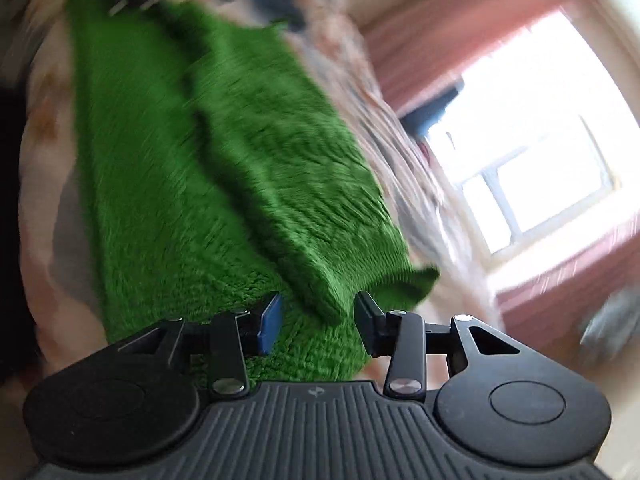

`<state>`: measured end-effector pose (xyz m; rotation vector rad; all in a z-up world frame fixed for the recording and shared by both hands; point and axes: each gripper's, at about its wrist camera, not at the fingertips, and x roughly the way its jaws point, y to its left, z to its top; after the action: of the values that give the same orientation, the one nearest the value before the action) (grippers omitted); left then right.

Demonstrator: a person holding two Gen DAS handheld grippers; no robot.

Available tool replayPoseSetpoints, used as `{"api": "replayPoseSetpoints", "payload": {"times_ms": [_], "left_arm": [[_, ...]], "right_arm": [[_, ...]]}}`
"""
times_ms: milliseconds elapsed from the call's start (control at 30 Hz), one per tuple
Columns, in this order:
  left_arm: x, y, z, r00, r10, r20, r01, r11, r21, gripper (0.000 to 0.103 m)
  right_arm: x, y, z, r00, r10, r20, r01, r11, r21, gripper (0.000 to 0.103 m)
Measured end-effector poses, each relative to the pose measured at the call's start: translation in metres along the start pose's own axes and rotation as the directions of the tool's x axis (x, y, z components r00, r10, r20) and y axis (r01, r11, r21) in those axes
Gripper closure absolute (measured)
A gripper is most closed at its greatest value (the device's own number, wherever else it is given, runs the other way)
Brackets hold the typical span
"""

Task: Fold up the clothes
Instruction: 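Fold the vest side over toward the middle with both grippers, then lower the folded part onto the vest and open both grippers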

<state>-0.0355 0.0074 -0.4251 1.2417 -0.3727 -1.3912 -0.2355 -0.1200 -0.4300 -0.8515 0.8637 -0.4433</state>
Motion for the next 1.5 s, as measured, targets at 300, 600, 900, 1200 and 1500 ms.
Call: {"api": "replayPoseSetpoints", "payload": {"times_ms": [300, 600, 900, 1200, 1500], "left_arm": [[0.018, 0.002, -0.005, 1.000, -0.014, -0.001, 0.015, 0.993, 0.116, 0.092], [-0.028, -0.005, -0.014, 0.999, -0.040, 0.009, 0.041, 0.995, -0.091, 0.093], [-0.018, -0.016, -0.018, 0.998, -0.012, -0.057, 0.005, 0.992, -0.129, 0.090], [-0.064, 0.076, -0.031, 0.952, -0.255, 0.169, 0.301, 0.688, -0.660, 0.079], [-0.007, 0.043, -0.035, 0.950, -0.306, 0.068, 0.224, 0.510, -0.830, 0.080]], "right_arm": [[0.034, -0.005, 0.008, 0.999, -0.050, 0.004, 0.050, 0.986, -0.157, 0.096], [-0.007, -0.003, 0.015, 0.994, -0.112, 0.007, 0.111, 0.993, 0.033, 0.096], [-0.015, 0.021, 0.019, 0.999, -0.014, -0.038, 0.019, 0.992, 0.127, 0.091], [-0.037, -0.041, 0.028, 0.989, 0.131, 0.071, -0.148, 0.798, 0.584, 0.078], [-0.003, -0.033, -0.002, 0.959, 0.263, 0.103, -0.230, 0.519, 0.823, 0.077]]}}
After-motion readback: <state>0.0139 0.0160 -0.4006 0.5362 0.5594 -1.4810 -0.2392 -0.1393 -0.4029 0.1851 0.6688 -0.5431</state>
